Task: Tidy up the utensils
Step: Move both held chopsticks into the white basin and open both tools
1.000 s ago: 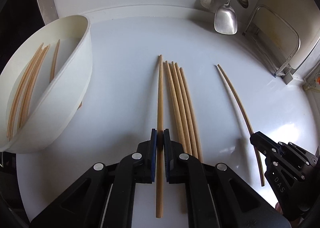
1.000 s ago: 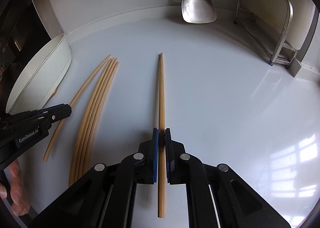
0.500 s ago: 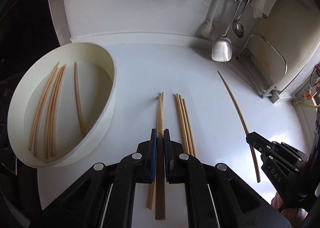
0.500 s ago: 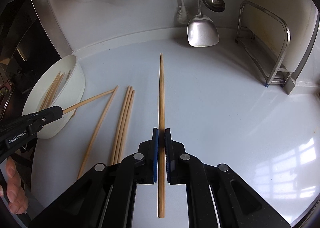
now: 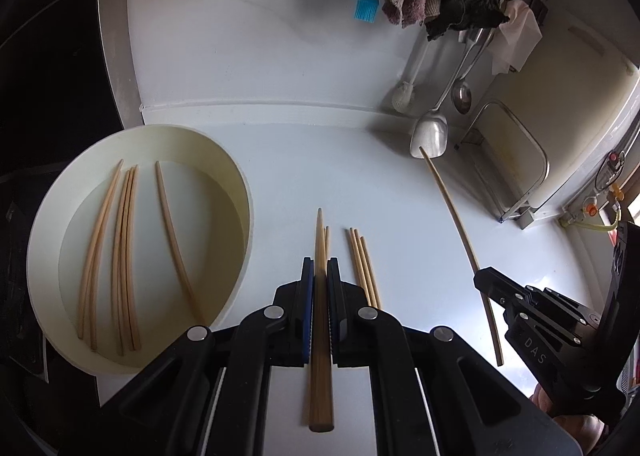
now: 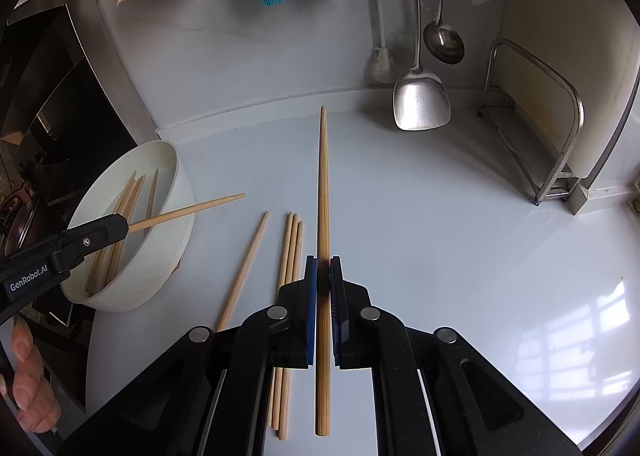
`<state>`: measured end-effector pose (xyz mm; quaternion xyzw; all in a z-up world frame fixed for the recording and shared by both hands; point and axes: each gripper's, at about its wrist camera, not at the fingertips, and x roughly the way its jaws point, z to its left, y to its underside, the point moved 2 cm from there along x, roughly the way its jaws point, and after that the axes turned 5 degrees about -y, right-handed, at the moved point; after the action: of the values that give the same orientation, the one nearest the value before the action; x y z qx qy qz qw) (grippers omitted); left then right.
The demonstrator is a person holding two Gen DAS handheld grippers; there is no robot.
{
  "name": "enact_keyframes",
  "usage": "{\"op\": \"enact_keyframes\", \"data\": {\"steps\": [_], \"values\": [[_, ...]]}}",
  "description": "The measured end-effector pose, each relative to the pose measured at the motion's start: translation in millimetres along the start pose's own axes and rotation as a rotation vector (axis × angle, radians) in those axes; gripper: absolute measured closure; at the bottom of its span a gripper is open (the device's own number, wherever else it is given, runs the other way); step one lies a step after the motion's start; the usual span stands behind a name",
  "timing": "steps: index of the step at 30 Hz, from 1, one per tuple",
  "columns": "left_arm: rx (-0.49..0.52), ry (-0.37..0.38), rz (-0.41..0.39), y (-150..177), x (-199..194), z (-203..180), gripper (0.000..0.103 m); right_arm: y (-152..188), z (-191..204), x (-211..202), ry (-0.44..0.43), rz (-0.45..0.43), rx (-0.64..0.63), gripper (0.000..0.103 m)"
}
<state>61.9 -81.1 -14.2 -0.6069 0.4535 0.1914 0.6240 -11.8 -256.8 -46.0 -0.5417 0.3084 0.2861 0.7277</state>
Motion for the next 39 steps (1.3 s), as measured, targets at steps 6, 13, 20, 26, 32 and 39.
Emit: {"op": "enact_keyframes", "data": {"steps": [6,13,20,26,32,39], "values": [[-0.03,0.004,-0.085,-22.5,-28.4,22.1,0.096,-19.7,19.0,-9.7,-0.002,-0.039,-0.037,0.097],[-0.111,-0.101,-0.156,-43.7,-51.4,100.5,0.096,-48.8,82.1,4.6,-0.086,-0.053,-0.13,0.097],[-0.15,-0.172,-0.115,-41.2,-36.8,171.7,0.096,-57.2,164.4,56.8,-0.204,0.015,-0.19,0.097],[-0.164,-0.16,-0.091,-36.1,-12.5,202.6,0.096,-55.3,216.0,100.1,-0.227,0.086,-0.233,0.097],[-0.147,-0.17,-0.055,-33.2,15.0,219.5,0.096,-51.7,225.8,141.3,-0.182,0.206,-0.184,0.097],[-0.101,-0.149,0.068,-23.0,52.4,221.6,0.096,-44.5,224.6,170.2,-0.143,0.293,-0.164,0.097]]}}
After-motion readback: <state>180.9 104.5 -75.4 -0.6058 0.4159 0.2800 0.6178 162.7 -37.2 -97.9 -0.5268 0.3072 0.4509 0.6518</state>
